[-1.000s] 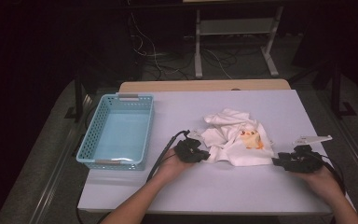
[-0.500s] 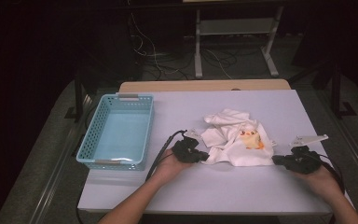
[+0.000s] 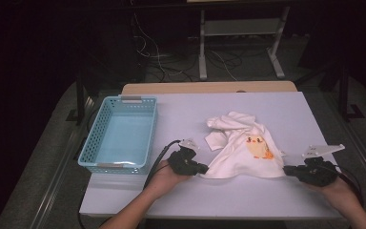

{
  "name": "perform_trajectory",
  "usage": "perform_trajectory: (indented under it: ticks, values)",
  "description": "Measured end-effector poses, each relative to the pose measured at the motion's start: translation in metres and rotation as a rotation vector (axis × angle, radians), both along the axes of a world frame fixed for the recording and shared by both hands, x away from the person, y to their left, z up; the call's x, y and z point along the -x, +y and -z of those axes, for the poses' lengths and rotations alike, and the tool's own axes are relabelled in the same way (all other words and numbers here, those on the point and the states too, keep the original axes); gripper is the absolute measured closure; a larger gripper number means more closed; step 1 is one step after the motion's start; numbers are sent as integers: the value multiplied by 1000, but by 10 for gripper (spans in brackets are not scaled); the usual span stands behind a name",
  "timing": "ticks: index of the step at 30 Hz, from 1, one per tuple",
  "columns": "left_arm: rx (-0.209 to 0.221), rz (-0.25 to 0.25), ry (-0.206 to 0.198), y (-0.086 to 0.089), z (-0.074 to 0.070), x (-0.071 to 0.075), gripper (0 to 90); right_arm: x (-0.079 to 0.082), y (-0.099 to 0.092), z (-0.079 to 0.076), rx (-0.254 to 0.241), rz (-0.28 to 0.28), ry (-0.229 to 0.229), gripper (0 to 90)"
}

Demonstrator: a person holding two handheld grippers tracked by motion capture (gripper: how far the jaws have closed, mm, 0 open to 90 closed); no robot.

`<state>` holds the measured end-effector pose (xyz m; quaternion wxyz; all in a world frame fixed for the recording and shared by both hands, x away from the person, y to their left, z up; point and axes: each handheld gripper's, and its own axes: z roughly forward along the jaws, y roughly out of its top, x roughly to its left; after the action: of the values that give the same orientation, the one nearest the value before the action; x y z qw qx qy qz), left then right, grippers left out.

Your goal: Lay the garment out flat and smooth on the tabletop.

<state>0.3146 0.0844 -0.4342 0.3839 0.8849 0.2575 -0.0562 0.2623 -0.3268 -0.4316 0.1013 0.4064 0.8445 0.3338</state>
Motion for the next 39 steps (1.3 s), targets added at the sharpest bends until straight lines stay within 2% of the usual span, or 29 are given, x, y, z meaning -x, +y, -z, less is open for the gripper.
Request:
perform_trajectory:
  ticks: [10, 20, 28, 35, 37, 39]
  values:
    - [37, 13, 30, 13, -7, 16, 866, 20, -10, 0, -2, -3, 11, 857]
    - [35, 31, 51, 22, -6, 36, 867, 39, -7, 2, 3, -33, 29, 857]
    - [4, 67, 51, 23, -3, 53, 866, 51, -6, 5, 2, -45, 42, 857]
    - [-58, 112, 52, 21, 5, 65, 862, 62, -3, 9, 6, -57, 63, 856]
    - [-74, 115, 35, 20, 6, 64, 829, 63, -3, 10, 8, -55, 67, 853]
    - [-71, 105, 21, 21, 6, 63, 761, 62, -3, 11, 6, -49, 61, 836]
